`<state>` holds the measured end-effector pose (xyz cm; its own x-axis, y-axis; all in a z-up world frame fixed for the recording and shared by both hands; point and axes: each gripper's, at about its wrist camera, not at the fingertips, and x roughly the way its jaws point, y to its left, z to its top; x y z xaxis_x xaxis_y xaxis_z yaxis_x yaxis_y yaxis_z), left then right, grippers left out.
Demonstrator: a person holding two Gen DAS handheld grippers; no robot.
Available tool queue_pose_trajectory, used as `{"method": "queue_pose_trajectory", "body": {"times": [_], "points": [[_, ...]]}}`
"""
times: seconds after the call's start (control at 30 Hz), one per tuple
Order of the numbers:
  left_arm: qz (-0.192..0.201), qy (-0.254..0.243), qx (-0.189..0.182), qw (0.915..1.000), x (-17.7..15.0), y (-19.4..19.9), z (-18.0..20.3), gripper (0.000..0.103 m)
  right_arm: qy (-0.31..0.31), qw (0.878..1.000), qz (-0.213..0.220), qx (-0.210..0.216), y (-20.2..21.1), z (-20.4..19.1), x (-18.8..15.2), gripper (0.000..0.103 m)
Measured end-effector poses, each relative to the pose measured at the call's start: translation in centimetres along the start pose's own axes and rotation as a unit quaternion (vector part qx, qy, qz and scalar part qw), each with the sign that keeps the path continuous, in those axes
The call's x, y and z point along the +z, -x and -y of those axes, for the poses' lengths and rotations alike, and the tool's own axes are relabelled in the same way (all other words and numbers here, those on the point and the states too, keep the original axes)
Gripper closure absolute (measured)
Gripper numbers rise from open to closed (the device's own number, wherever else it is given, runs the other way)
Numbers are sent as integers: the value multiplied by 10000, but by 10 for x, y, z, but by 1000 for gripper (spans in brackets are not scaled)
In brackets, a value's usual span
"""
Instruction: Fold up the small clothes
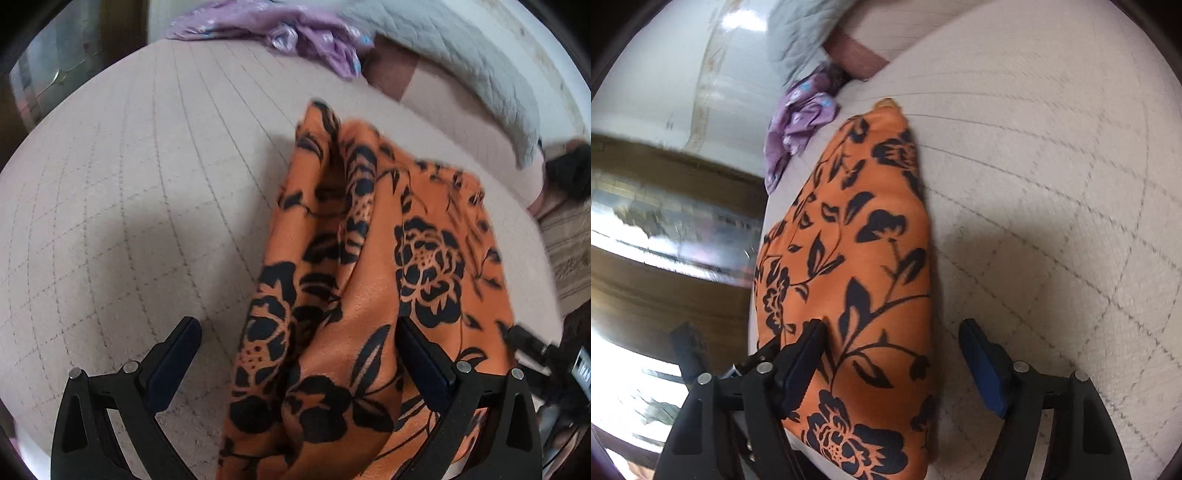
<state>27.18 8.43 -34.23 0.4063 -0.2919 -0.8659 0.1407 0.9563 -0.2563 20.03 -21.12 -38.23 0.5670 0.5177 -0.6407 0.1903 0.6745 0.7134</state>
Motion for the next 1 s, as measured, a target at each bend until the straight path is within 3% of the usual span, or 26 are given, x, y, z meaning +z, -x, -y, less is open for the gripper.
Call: {"method": "queue_pose_trajectory", "body": {"times": [0.07, 0.23, 0.3, 0.43, 0.53, 0.67, 0.8, 0.9, 1.0], "points": [[167, -52, 158, 9997, 1, 7, 0, 0, 102, 9999, 66, -17, 3, -5, -2, 26], [1062, 6, 325, 9938, 3, 43, -7, 0, 996, 9876, 1211, -76, 43, -37, -9, 27], [1066, 100, 404, 9934, 5, 43, -14, 0, 1299, 9825, 1327, 111, 50, -48, -14, 35], [596, 315, 302, 9973, 6, 26, -26, 1, 1424, 9869, 762, 24, 23, -51, -20, 60], [367, 97, 668, 9970, 2, 11, -25, 5, 1594, 9856, 435, -367, 4, -51, -24, 63], [543, -430, 1064, 9919, 0, 5, -9, 8, 1448, 9878, 400, -419, -4, -42, -21, 70], [674, -687, 1469, 9845, -2, 3, 7, 9, 1001, 9929, 421, -483, 8, -35, -29, 71], [677, -577, 1577, 9835, -5, 13, 17, 12, 911, 9934, 416, -561, 33, -41, -43, 69], [688, -552, 1334, 9871, -10, 41, 20, 12, 703, 9973, 182, -120, 64, -33, -53, 66]]}}
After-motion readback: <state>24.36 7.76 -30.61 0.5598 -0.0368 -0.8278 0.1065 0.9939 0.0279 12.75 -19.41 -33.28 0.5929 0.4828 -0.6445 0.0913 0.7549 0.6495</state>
